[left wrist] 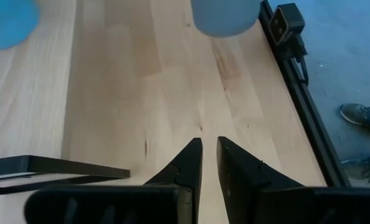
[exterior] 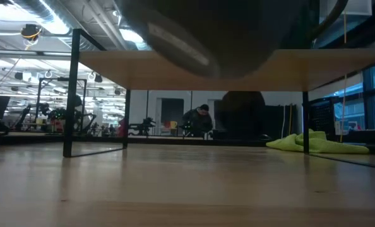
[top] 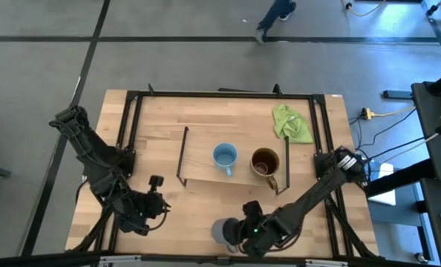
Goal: Stack small to large cups/mugs on shelf
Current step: Move the gray mug to the bottom middle of the table
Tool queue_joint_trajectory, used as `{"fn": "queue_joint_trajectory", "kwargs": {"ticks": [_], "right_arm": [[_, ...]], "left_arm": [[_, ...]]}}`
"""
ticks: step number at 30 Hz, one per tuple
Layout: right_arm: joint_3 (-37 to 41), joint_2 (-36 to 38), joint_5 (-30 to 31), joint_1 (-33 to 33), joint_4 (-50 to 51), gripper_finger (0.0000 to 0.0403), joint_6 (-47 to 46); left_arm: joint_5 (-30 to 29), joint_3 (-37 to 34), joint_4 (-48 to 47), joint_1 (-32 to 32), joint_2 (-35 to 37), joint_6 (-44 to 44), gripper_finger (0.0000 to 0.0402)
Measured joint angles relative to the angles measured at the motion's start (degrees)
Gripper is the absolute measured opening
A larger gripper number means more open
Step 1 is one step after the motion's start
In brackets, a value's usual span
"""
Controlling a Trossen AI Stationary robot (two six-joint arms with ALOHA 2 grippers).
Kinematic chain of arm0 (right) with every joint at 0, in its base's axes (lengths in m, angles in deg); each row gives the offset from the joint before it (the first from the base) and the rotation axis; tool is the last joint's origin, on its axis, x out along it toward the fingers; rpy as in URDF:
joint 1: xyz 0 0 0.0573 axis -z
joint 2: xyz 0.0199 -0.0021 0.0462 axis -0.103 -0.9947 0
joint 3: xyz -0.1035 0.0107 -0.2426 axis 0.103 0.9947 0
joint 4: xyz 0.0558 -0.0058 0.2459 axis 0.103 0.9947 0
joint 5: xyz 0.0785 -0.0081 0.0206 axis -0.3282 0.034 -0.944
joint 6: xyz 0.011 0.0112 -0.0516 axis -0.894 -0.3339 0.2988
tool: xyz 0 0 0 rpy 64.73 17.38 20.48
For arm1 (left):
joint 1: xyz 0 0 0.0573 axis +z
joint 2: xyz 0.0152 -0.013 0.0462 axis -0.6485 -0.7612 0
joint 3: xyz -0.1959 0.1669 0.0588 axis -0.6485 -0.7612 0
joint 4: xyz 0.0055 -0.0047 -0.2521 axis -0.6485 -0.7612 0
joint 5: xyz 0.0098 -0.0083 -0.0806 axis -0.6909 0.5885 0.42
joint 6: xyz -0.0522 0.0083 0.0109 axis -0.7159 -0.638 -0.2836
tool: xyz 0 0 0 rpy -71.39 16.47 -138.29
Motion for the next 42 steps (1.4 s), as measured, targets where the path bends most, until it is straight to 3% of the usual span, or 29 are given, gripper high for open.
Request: {"fn": "queue_joint_trajectory", "kwargs": {"ticks": [16, 42], "right_arm": [[-0.03, -2.27, 2.16, 1.04, -4.18, 0.0023, -1.42], [0.00, -3.97, -1.84, 2.71, -5.09, 0.0037, -0.02]], "left_arm": [[-3.79, 0.00, -2.16, -2.56, -0.02, -0.25, 0.0043], [-4.30, 0.00, -2.19, -1.78, -0.02, 1.74, 0.0043]]}}
